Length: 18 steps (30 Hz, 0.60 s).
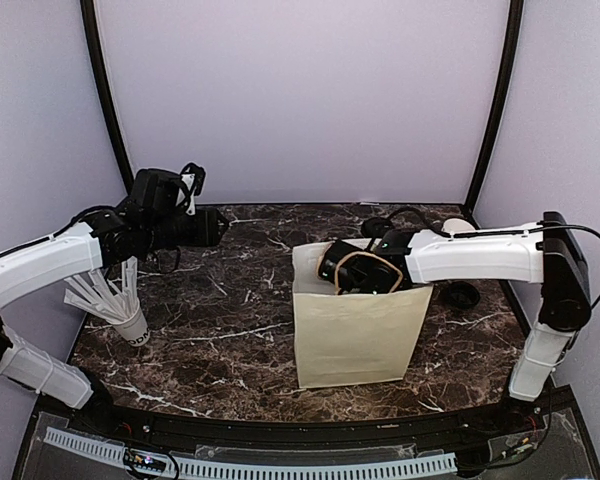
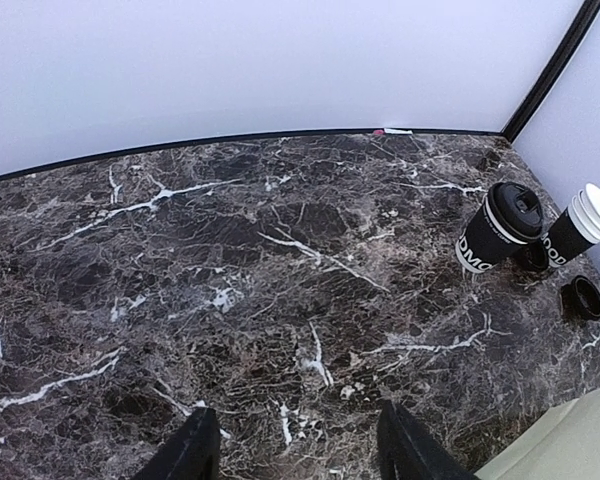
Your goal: Pack the takeout coffee
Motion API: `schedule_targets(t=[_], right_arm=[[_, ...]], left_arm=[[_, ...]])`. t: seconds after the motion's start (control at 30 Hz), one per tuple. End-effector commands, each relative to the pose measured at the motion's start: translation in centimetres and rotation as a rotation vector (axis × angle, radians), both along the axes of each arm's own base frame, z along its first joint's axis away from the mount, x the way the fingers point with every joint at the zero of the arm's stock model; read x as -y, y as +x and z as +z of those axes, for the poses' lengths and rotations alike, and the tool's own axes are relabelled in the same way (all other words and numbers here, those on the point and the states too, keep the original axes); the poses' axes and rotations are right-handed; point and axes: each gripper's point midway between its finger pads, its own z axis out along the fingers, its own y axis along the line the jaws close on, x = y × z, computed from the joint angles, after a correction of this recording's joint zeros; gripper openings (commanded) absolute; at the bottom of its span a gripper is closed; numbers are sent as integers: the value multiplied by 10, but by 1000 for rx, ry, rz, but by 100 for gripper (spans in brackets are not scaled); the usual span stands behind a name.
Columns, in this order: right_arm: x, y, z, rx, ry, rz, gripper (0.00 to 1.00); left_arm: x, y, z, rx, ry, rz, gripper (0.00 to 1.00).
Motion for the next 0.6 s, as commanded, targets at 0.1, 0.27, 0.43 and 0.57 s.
schedule_targets(t=[0.1,0.27,0.43,0.57], right_arm=[[-12,-6,-14,-28,55,-11,34],[-17,-10,-1,-42,93,-1,42],[-22,-10,24,-27,147,-1,57],[-24,-10,47,-19,175,1,59]], left_arm=[[7,-3,5,9,-57,-39,57],[8,-9,5,-7,-89,-46,57],[5,-15,9,-18,-102,-43,57],[3,-21,14,-24,-123,-47,58]])
